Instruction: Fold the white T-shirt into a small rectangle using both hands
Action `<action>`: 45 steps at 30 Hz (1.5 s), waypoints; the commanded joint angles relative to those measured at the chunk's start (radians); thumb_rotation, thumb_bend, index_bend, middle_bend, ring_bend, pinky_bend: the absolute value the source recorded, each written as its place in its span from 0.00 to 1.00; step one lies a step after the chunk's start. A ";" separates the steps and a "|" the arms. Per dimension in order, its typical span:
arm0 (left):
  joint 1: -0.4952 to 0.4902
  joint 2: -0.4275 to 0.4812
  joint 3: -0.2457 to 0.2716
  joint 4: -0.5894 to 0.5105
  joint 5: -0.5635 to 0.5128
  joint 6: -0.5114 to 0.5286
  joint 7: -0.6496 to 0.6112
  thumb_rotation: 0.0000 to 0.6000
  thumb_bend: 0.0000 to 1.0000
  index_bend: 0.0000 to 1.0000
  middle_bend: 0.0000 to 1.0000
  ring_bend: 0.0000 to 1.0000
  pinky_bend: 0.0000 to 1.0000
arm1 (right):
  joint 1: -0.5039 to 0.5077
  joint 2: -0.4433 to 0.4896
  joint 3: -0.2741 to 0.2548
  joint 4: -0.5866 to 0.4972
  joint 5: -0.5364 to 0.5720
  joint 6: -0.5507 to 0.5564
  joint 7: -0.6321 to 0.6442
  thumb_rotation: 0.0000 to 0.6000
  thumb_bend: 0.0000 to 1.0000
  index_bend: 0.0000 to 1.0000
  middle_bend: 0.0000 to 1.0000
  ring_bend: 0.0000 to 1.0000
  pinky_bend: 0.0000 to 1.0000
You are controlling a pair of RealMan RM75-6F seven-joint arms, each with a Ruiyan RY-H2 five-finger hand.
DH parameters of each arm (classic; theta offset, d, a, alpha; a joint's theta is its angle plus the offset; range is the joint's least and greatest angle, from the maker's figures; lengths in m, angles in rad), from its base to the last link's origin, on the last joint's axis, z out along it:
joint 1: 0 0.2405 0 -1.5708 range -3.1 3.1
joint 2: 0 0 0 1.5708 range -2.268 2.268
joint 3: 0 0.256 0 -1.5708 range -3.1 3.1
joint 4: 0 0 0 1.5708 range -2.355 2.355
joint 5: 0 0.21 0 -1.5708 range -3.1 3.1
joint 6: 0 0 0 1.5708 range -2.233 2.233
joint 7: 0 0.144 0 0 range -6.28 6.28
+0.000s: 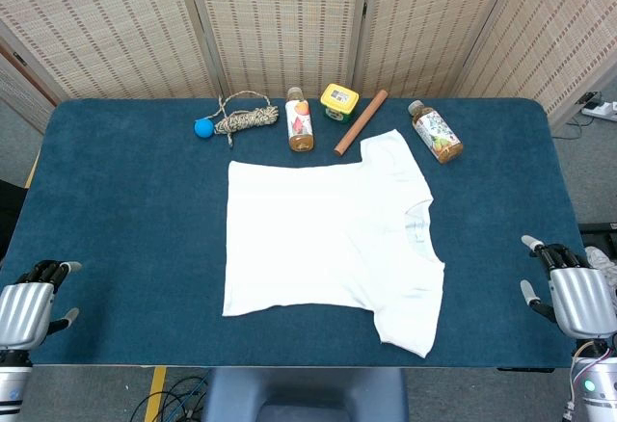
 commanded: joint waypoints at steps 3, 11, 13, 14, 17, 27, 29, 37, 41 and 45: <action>0.004 -0.010 -0.002 0.005 -0.001 0.009 0.004 1.00 0.18 0.32 0.35 0.25 0.46 | 0.000 -0.001 -0.001 0.000 0.001 -0.003 0.000 1.00 0.34 0.18 0.37 0.30 0.41; -0.012 -0.010 0.000 0.019 0.064 0.030 -0.021 1.00 0.18 0.34 0.35 0.27 0.46 | 0.000 0.008 0.009 0.002 -0.006 0.013 0.006 1.00 0.34 0.18 0.37 0.30 0.41; -0.027 -0.017 -0.003 0.040 0.106 0.043 -0.042 1.00 0.18 0.35 0.36 0.30 0.46 | 0.000 0.010 0.011 0.002 -0.009 0.019 0.008 1.00 0.34 0.18 0.37 0.30 0.41; -0.035 -0.019 -0.002 0.046 0.122 0.042 -0.050 1.00 0.18 0.36 0.38 0.32 0.46 | -0.001 0.012 0.012 0.002 -0.010 0.021 0.008 1.00 0.34 0.18 0.37 0.30 0.41; -0.069 -0.023 0.002 0.056 0.167 0.018 -0.075 1.00 0.18 0.38 0.43 0.37 0.46 | -0.004 0.016 0.013 0.001 -0.012 0.029 0.008 1.00 0.34 0.18 0.37 0.30 0.41; -0.234 -0.112 0.018 0.106 0.274 -0.154 -0.136 1.00 0.18 0.42 0.59 0.54 0.63 | -0.013 0.020 0.009 -0.002 -0.011 0.035 0.011 1.00 0.34 0.18 0.37 0.30 0.41; -0.263 -0.133 0.023 0.120 0.285 -0.190 -0.137 1.00 0.18 0.42 0.61 0.56 0.67 | -0.014 0.020 0.008 -0.003 -0.011 0.035 0.010 1.00 0.34 0.18 0.37 0.30 0.41; -0.369 -0.223 0.050 0.177 0.311 -0.324 -0.149 1.00 0.18 0.42 0.68 0.64 0.81 | -0.015 0.022 0.007 -0.008 -0.004 0.028 0.002 1.00 0.34 0.18 0.37 0.31 0.41; -0.395 -0.250 0.066 0.187 0.305 -0.367 -0.148 1.00 0.18 0.42 0.71 0.67 0.84 | -0.016 0.025 0.007 -0.011 0.000 0.026 -0.002 1.00 0.34 0.18 0.37 0.31 0.41; -0.407 -0.286 0.078 0.199 0.297 -0.381 -0.141 1.00 0.18 0.42 0.73 0.69 0.86 | -0.017 0.026 0.007 -0.011 0.005 0.024 -0.001 1.00 0.34 0.18 0.37 0.31 0.41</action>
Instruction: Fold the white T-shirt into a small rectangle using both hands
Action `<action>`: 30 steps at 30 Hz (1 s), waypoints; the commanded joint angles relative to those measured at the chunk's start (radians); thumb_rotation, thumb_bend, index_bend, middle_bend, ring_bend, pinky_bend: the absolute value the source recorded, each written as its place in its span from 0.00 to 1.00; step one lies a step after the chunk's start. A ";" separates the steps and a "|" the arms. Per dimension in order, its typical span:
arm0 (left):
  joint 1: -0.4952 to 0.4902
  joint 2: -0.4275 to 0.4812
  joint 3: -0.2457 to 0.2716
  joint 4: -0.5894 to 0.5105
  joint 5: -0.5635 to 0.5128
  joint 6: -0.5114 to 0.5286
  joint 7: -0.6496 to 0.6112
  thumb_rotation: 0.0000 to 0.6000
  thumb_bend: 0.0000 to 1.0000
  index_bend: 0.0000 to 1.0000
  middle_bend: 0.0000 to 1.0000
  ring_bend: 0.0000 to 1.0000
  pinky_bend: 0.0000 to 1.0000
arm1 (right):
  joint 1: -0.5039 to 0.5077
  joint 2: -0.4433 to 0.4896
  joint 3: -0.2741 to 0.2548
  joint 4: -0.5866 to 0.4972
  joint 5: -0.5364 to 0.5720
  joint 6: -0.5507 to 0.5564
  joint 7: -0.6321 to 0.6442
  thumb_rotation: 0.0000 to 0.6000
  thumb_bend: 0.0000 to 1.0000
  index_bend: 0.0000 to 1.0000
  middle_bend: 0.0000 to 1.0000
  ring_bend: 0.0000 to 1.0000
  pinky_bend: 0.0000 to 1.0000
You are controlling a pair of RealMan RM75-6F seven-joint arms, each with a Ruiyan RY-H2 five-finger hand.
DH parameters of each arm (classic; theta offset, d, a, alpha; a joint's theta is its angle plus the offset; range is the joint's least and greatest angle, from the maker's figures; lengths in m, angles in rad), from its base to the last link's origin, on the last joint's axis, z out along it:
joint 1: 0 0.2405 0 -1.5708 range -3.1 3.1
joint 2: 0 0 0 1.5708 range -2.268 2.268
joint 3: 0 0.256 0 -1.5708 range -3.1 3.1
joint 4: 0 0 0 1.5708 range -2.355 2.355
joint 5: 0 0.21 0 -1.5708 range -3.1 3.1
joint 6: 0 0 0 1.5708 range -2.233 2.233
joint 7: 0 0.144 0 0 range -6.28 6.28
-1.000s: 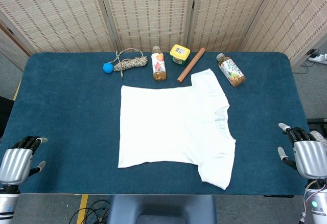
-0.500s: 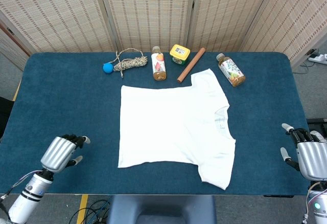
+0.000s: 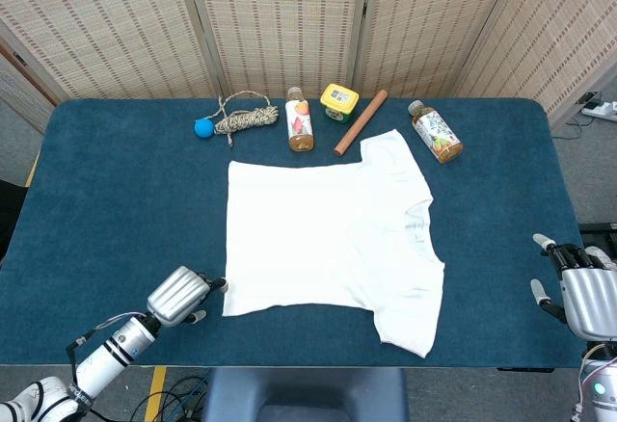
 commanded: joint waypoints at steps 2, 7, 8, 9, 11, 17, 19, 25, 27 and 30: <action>-0.013 -0.038 0.008 0.016 -0.014 -0.015 0.006 1.00 0.18 0.42 0.74 0.70 0.87 | 0.000 0.000 0.000 0.001 0.001 -0.001 0.002 1.00 0.34 0.18 0.37 0.31 0.41; -0.027 -0.083 0.008 0.032 -0.038 -0.034 0.032 1.00 0.18 0.43 0.75 0.71 0.87 | 0.002 -0.002 0.000 0.006 0.000 -0.006 0.007 1.00 0.34 0.18 0.37 0.32 0.41; -0.029 -0.090 0.008 0.035 -0.043 -0.039 0.038 1.00 0.18 0.43 0.75 0.71 0.87 | 0.002 -0.002 0.000 0.007 0.000 -0.006 0.009 1.00 0.34 0.18 0.37 0.32 0.41; -0.031 -0.096 0.008 0.037 -0.048 -0.043 0.043 1.00 0.18 0.43 0.75 0.71 0.87 | 0.002 -0.002 0.000 0.008 0.000 -0.007 0.010 1.00 0.34 0.18 0.37 0.32 0.41; -0.034 -0.110 0.006 0.042 -0.064 -0.053 0.056 1.00 0.18 0.43 0.75 0.71 0.87 | 0.002 -0.003 0.000 0.011 0.000 -0.007 0.013 1.00 0.34 0.18 0.37 0.32 0.41; -0.041 -0.143 0.000 0.051 -0.099 -0.065 0.089 1.00 0.18 0.44 0.75 0.71 0.87 | -0.001 -0.002 -0.001 0.016 0.003 -0.005 0.019 1.00 0.34 0.18 0.37 0.33 0.41; -0.044 -0.151 -0.002 0.053 -0.111 -0.071 0.099 1.00 0.18 0.44 0.75 0.71 0.87 | -0.003 -0.001 0.000 0.017 0.005 -0.004 0.020 1.00 0.34 0.18 0.37 0.33 0.41; -0.048 -0.156 -0.003 0.035 -0.136 -0.075 0.129 1.00 0.18 0.44 0.75 0.71 0.88 | -0.007 -0.001 -0.001 0.017 0.005 0.000 0.022 1.00 0.34 0.18 0.37 0.33 0.41; -0.046 -0.153 0.000 0.022 -0.143 -0.074 0.140 1.00 0.18 0.44 0.75 0.71 0.88 | -0.009 -0.002 -0.003 0.017 0.006 0.001 0.022 1.00 0.34 0.18 0.37 0.34 0.41; -0.045 -0.154 0.003 0.016 -0.150 -0.073 0.151 1.00 0.18 0.44 0.75 0.71 0.88 | -0.012 -0.003 -0.004 0.018 0.008 0.002 0.023 1.00 0.34 0.18 0.37 0.34 0.41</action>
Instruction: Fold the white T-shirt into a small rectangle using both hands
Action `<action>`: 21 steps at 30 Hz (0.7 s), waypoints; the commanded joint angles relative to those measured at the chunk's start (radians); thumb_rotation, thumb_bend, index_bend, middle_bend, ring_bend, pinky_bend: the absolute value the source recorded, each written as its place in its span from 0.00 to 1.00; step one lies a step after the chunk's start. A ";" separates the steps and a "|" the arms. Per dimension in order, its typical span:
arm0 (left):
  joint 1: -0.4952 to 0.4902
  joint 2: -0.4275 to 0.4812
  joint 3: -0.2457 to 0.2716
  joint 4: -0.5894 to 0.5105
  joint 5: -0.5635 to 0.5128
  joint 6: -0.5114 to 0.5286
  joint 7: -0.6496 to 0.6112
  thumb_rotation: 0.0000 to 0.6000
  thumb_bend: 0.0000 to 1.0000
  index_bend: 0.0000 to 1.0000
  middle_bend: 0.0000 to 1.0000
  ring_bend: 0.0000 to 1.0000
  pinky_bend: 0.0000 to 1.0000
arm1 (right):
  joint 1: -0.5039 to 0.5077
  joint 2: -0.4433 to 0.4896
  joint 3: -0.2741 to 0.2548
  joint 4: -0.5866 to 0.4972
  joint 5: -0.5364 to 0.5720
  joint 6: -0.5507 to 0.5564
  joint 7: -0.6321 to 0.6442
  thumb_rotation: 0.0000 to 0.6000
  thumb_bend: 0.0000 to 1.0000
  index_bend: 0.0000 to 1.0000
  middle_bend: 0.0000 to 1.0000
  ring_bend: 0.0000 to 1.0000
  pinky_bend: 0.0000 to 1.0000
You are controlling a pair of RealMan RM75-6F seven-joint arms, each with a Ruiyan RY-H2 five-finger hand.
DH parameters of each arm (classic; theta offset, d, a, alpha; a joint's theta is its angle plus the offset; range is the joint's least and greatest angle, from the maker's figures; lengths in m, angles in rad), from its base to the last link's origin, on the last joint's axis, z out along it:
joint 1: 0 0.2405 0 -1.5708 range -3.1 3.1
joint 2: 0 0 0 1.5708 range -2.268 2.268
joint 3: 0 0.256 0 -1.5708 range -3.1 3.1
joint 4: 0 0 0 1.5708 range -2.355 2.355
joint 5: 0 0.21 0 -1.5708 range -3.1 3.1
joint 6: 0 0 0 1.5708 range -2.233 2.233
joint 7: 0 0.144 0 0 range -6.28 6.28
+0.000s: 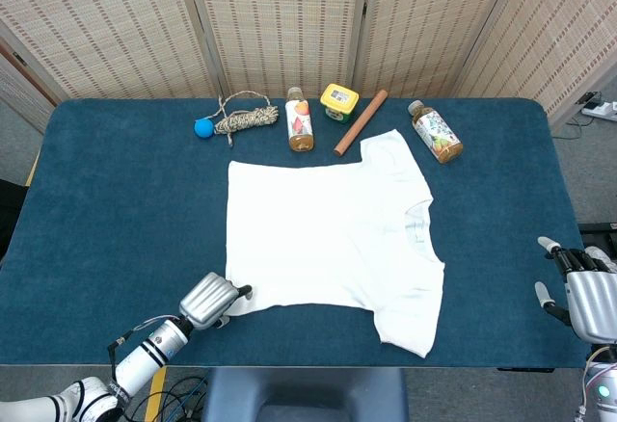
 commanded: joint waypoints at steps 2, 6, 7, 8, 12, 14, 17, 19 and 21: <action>-0.002 -0.007 0.000 0.002 -0.012 -0.001 0.011 1.00 0.18 0.44 0.75 0.71 0.88 | -0.002 0.000 0.000 0.000 0.001 0.001 0.000 1.00 0.34 0.18 0.37 0.34 0.41; -0.009 -0.025 -0.010 0.023 -0.023 0.001 0.016 1.00 0.18 0.44 0.75 0.71 0.88 | -0.004 0.001 0.000 -0.001 0.002 0.003 -0.001 1.00 0.34 0.18 0.37 0.34 0.41; -0.011 -0.028 -0.012 0.028 -0.026 0.000 0.018 1.00 0.18 0.44 0.75 0.71 0.88 | -0.004 0.001 0.000 -0.001 0.002 0.003 -0.001 1.00 0.34 0.18 0.37 0.35 0.41; -0.013 -0.031 -0.013 0.032 -0.029 0.000 0.019 1.00 0.18 0.45 0.75 0.71 0.88 | -0.005 0.002 0.000 -0.002 0.003 0.003 -0.001 1.00 0.34 0.18 0.37 0.35 0.41; -0.020 -0.033 -0.017 0.039 -0.042 -0.008 0.019 1.00 0.18 0.46 0.76 0.72 0.88 | -0.006 0.002 0.001 -0.001 0.003 0.004 0.000 1.00 0.34 0.18 0.37 0.35 0.41; -0.023 -0.031 -0.017 0.038 -0.044 -0.010 0.020 1.00 0.19 0.47 0.76 0.72 0.88 | -0.005 0.001 0.001 -0.001 0.003 0.004 0.000 1.00 0.34 0.18 0.37 0.36 0.41; -0.026 -0.024 -0.014 0.033 -0.050 -0.014 0.015 1.00 0.24 0.48 0.76 0.72 0.88 | -0.005 0.000 0.001 0.001 0.003 0.002 0.002 1.00 0.34 0.18 0.37 0.36 0.41; -0.027 -0.021 -0.013 0.028 -0.052 -0.013 0.012 1.00 0.28 0.49 0.76 0.72 0.88 | -0.006 -0.001 0.001 0.003 0.003 0.002 0.003 1.00 0.34 0.18 0.37 0.36 0.41; -0.028 -0.018 -0.011 0.026 -0.053 -0.012 0.008 1.00 0.32 0.49 0.76 0.73 0.88 | -0.005 -0.002 0.001 0.004 0.003 0.001 0.004 1.00 0.34 0.18 0.37 0.36 0.41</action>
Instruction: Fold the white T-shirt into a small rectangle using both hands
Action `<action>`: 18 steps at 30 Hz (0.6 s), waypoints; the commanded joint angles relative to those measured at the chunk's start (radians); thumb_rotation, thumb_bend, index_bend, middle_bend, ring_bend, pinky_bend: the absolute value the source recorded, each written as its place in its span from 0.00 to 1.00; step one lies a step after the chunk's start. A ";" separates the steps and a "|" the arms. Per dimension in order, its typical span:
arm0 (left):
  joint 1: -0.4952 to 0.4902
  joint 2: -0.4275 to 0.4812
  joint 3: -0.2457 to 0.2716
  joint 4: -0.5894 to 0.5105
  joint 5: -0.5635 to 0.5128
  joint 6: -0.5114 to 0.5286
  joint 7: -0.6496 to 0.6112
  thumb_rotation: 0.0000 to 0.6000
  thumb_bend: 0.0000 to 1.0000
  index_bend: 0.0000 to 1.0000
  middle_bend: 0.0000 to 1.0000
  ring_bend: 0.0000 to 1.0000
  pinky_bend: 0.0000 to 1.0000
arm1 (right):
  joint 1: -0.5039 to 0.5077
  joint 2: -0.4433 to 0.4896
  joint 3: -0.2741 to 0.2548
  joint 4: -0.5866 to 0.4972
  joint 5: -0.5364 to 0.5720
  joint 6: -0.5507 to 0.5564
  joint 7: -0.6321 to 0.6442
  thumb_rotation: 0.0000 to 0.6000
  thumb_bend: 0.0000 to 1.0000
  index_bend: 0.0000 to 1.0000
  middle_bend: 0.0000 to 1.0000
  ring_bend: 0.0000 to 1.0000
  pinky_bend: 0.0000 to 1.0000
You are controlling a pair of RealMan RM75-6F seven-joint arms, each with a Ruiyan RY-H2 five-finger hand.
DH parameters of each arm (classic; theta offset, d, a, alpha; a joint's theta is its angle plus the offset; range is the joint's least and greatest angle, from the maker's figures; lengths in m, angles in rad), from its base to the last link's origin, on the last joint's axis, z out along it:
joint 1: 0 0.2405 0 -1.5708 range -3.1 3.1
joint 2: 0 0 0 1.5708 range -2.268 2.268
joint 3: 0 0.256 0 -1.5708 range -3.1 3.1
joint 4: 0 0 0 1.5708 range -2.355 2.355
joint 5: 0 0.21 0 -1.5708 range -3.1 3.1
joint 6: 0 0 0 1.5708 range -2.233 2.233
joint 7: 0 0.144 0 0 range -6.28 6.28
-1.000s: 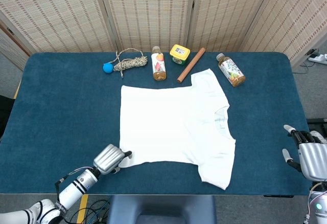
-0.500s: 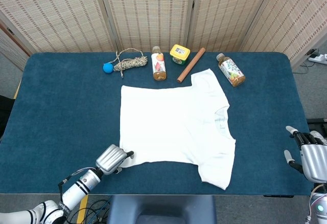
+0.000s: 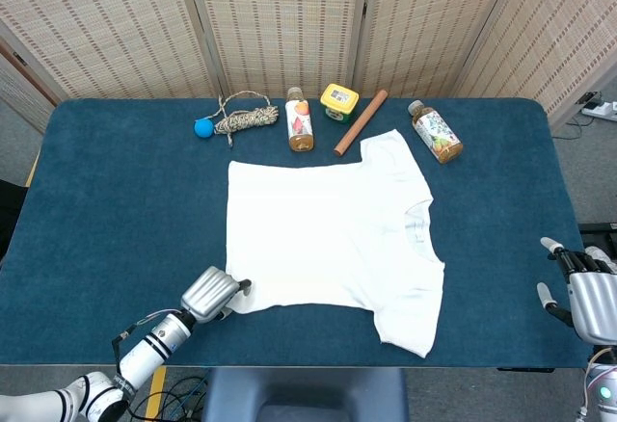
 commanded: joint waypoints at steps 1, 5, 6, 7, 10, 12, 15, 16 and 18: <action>-0.001 0.003 0.002 -0.003 -0.002 0.001 -0.004 1.00 0.34 0.49 0.76 0.73 0.88 | 0.000 -0.001 0.000 0.002 0.000 -0.001 0.001 1.00 0.34 0.18 0.37 0.36 0.41; -0.004 0.005 0.005 -0.006 -0.002 0.003 -0.007 1.00 0.37 0.49 0.76 0.73 0.88 | 0.001 -0.002 0.000 0.004 0.000 -0.003 0.002 1.00 0.34 0.18 0.37 0.37 0.41; -0.004 0.005 0.005 -0.006 -0.002 0.004 -0.008 1.00 0.38 0.49 0.76 0.73 0.88 | 0.001 -0.002 0.000 0.004 0.001 -0.004 0.002 1.00 0.34 0.18 0.37 0.37 0.41; -0.005 0.004 0.006 -0.006 -0.001 0.005 -0.009 1.00 0.39 0.49 0.76 0.73 0.88 | 0.002 -0.002 0.001 0.005 0.001 -0.004 0.003 1.00 0.34 0.18 0.37 0.37 0.41; -0.007 0.001 0.006 -0.001 0.000 0.011 -0.018 1.00 0.43 0.49 0.76 0.73 0.88 | 0.003 -0.003 0.001 0.007 -0.003 -0.003 0.006 1.00 0.34 0.18 0.37 0.38 0.41; -0.008 -0.005 0.004 0.008 0.000 0.016 -0.022 1.00 0.45 0.50 0.77 0.74 0.88 | 0.004 -0.005 0.003 0.010 -0.009 0.000 0.008 1.00 0.34 0.19 0.37 0.38 0.41; -0.009 -0.013 0.001 0.022 0.004 0.027 -0.028 1.00 0.49 0.52 0.77 0.75 0.88 | 0.008 -0.007 0.006 0.014 -0.017 0.005 0.011 1.00 0.34 0.19 0.37 0.39 0.41; -0.009 -0.016 0.000 0.027 0.005 0.030 -0.031 1.00 0.50 0.53 0.78 0.75 0.88 | 0.009 -0.008 0.008 0.017 -0.021 0.008 0.012 1.00 0.34 0.19 0.38 0.39 0.41; -0.010 -0.019 0.000 0.035 0.006 0.036 -0.029 1.00 0.52 0.54 0.79 0.77 0.88 | 0.014 -0.011 0.011 0.021 -0.033 0.015 0.017 1.00 0.34 0.20 0.38 0.39 0.41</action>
